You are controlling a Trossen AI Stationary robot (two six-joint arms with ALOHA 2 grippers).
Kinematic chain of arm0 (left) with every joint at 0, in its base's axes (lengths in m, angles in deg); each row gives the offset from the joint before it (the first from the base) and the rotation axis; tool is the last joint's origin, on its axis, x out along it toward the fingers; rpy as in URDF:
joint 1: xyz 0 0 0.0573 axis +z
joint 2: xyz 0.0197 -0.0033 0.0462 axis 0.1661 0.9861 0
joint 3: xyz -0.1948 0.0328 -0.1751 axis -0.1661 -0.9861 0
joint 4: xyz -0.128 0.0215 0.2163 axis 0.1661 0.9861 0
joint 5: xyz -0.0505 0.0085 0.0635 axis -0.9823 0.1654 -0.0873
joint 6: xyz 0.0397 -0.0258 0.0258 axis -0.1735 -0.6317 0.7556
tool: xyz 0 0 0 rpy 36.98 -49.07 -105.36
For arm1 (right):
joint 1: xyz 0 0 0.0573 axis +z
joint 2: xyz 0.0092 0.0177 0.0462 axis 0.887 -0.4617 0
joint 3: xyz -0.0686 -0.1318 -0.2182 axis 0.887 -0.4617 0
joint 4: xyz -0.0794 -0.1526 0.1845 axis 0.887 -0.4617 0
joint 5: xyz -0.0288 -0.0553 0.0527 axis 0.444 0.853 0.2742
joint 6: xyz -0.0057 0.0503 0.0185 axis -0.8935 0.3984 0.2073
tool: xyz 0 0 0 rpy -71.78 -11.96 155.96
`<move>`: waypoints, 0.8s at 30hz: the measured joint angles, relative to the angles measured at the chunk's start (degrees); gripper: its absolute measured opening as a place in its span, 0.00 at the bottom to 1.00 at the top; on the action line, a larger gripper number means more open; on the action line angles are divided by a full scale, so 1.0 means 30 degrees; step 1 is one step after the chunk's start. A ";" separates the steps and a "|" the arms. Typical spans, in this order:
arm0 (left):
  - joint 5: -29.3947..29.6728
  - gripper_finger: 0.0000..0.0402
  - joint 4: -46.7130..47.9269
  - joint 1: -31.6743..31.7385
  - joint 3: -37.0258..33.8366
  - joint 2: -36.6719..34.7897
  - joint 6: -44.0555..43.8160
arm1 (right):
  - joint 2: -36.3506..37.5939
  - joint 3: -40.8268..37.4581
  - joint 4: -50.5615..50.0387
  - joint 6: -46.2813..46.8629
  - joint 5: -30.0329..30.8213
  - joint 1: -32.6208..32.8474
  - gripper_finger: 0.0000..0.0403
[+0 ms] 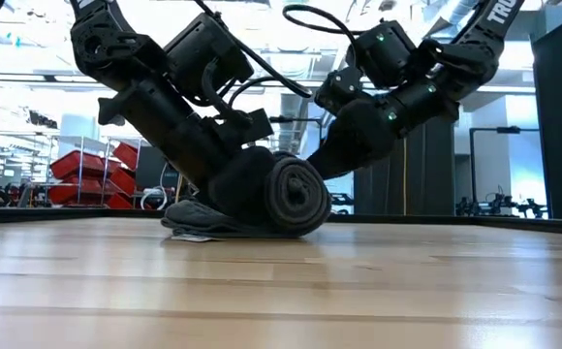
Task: Roll towel
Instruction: Roll the gray towel
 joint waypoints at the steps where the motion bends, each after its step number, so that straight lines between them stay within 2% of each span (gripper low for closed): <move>1: -0.0006 0.43 -0.0014 0.0003 -0.0003 0.0000 0.0011 | -0.0038 0.0079 -0.0068 -0.0197 -0.0098 0.0025 0.64; 11: -0.0107 0.43 -0.0133 -0.0024 -0.0010 0.0021 -0.0053 | -0.0161 0.1025 -0.0812 -0.2131 -0.2388 0.0011 0.64; 18: -0.0083 0.43 -0.0386 -0.0030 -0.0068 0.0029 -0.0133 | -0.2218 0.1521 -0.0330 -0.1598 -0.3292 -0.0412 0.64; 24: -0.0093 0.43 0.0148 -0.0099 -0.0068 -0.0305 -0.0371 | -0.2648 0.1593 -0.1025 -0.1505 -0.3201 -0.0427 0.64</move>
